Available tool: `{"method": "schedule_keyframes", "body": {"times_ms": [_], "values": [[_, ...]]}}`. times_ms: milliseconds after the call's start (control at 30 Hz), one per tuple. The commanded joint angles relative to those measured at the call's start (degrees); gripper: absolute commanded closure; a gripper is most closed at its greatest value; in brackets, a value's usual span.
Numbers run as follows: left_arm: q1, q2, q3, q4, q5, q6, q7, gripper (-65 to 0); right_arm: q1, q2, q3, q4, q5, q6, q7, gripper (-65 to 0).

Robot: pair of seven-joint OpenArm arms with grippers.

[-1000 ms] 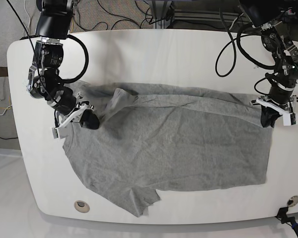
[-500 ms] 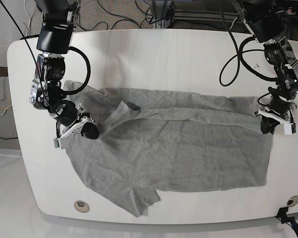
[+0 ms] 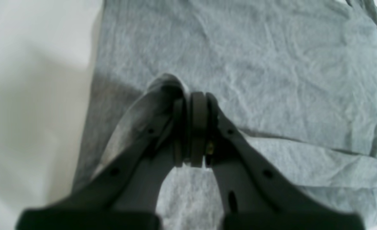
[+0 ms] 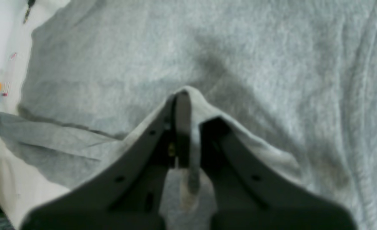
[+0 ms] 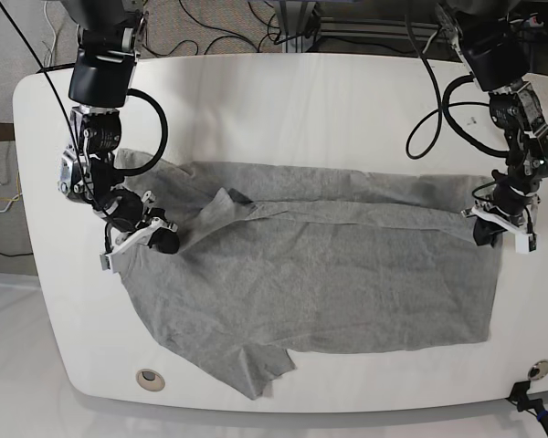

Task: Fold the T-shirt properly
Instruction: 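Swing both grippers forward, laying the held edge over the shirt, then open both grippers and raise them off the folded edge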

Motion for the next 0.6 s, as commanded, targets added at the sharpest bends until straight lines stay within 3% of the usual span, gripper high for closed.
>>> {"method": "schedule_keyframes", "body": {"times_ms": [0,133,233,333,500,567], "values": [[-1.5,-1.8,-0.2,-0.3,-0.8,-0.4,-1.4,0.0,2.7,0.8,0.3,1.0,-1.0,0.6,1.5,0.0],[-1.9,-1.9,-0.2,-0.5,-0.8,-0.4,-1.4,0.0,3.4,-0.3,0.3,0.9,-4.3,0.6,1.6,0.0],[-1.9,-1.9,-0.4,-0.4,-0.8,-0.3,-2.3,-16.3,4.5,-0.7,0.3,0.8,-6.0,0.6,1.6,0.0],[-1.7,-1.9,-0.3,-0.6,-0.1,-0.3,-4.2,-22.7,4.8,-0.8,0.3,0.8,-6.1,0.1,1.6,-0.3],[-1.8,-1.9,-0.3,-0.1,6.5,-0.3,-6.0,-29.0,6.0,-0.2,0.3,0.8,-6.2,0.1,2.7,-27.7],[-1.4,-1.9,-0.3,1.8,8.2,-0.3,-8.2,-30.9,6.1,0.7,0.3,1.6,-9.7,0.0,2.7,-37.8]]}}
